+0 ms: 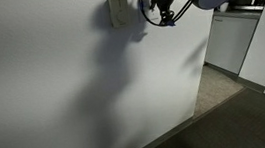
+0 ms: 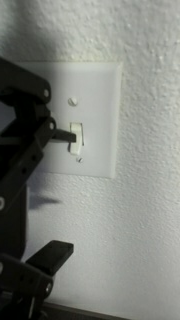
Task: Turn off the right light switch and then the left light switch, turn the right light switch back on
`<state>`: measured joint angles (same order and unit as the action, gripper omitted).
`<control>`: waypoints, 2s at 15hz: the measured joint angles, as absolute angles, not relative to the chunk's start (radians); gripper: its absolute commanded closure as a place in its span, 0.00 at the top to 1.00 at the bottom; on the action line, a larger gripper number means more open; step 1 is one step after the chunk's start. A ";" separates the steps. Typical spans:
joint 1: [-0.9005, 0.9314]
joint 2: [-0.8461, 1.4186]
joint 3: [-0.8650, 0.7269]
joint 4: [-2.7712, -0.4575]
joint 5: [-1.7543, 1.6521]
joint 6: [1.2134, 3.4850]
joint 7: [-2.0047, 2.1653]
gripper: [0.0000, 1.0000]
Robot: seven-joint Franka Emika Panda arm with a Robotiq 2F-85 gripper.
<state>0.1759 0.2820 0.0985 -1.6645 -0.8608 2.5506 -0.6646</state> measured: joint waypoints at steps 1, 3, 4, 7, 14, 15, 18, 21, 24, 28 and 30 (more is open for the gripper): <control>0.176 0.282 0.098 -1.665 -0.861 2.551 -0.665 1.00; 0.176 0.282 0.098 -1.665 -0.861 2.551 -0.665 1.00; 0.176 0.282 0.098 -1.665 -0.861 2.551 -0.665 1.00; 0.176 0.282 0.098 -1.665 -0.861 2.551 -0.665 1.00; 0.176 0.282 0.099 -1.659 -0.856 2.541 -0.668 1.00; 0.178 0.282 0.101 -1.650 -0.854 2.520 -0.674 1.00; 0.190 0.282 0.102 -1.611 -0.860 2.428 -0.684 1.00; 0.204 0.276 0.105 -1.596 -0.862 2.331 -0.690 1.00; 0.206 0.269 0.126 -1.610 -0.850 2.290 -0.702 1.00; 0.207 0.268 0.155 -1.639 -0.841 2.291 -0.724 1.00; 0.205 0.268 0.157 -1.648 -0.841 2.296 -0.734 1.00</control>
